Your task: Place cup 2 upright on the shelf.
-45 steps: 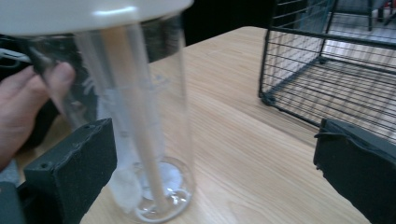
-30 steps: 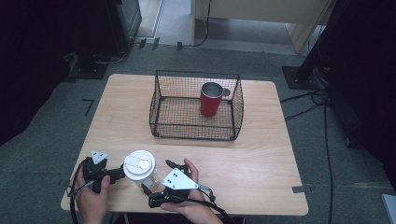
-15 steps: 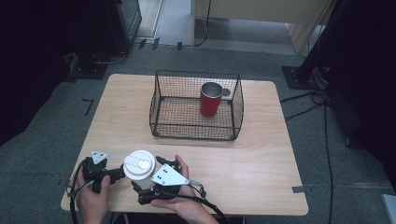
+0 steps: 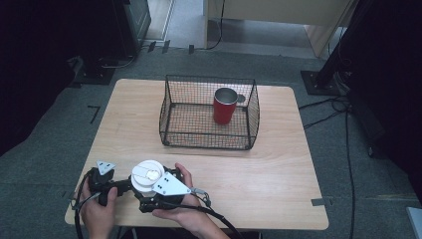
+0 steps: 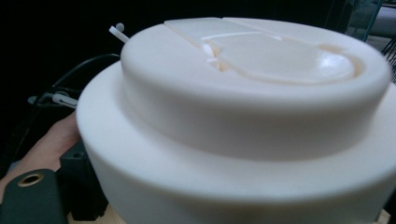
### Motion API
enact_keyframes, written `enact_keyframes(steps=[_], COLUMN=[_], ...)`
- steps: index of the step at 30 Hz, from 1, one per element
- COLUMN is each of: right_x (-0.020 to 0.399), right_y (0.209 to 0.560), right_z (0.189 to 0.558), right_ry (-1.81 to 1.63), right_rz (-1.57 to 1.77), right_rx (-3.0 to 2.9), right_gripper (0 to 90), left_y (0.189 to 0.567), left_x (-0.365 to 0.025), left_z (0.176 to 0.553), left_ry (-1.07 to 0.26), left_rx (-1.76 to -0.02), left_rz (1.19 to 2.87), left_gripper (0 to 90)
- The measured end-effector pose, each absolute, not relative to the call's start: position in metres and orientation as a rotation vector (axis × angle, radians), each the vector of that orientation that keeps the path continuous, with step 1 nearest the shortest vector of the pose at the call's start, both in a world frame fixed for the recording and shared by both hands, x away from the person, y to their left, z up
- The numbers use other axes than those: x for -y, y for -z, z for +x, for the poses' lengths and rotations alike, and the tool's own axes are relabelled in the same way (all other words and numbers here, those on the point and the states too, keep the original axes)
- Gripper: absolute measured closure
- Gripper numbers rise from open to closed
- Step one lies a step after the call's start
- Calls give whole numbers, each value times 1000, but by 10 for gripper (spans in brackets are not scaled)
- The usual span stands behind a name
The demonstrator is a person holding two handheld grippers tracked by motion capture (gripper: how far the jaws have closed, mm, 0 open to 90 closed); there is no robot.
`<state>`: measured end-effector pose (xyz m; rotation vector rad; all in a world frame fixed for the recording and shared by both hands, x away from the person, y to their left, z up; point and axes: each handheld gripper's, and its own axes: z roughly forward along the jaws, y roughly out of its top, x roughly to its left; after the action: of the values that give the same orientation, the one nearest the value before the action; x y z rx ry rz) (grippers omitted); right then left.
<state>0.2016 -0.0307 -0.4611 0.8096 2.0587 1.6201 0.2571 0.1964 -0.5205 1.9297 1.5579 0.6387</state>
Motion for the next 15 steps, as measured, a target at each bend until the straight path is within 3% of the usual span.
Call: enact_keyframes(steps=[15], right_x=[30], right_y=[464], right_z=[205], right_ry=[-1604], right_rz=[799], right_rx=[-2075], right_gripper=[159], left_y=[521], left_x=[-196], left_z=[257], left_ry=[-640], left_rx=[-1557], left_rz=[1929], left_gripper=[0])
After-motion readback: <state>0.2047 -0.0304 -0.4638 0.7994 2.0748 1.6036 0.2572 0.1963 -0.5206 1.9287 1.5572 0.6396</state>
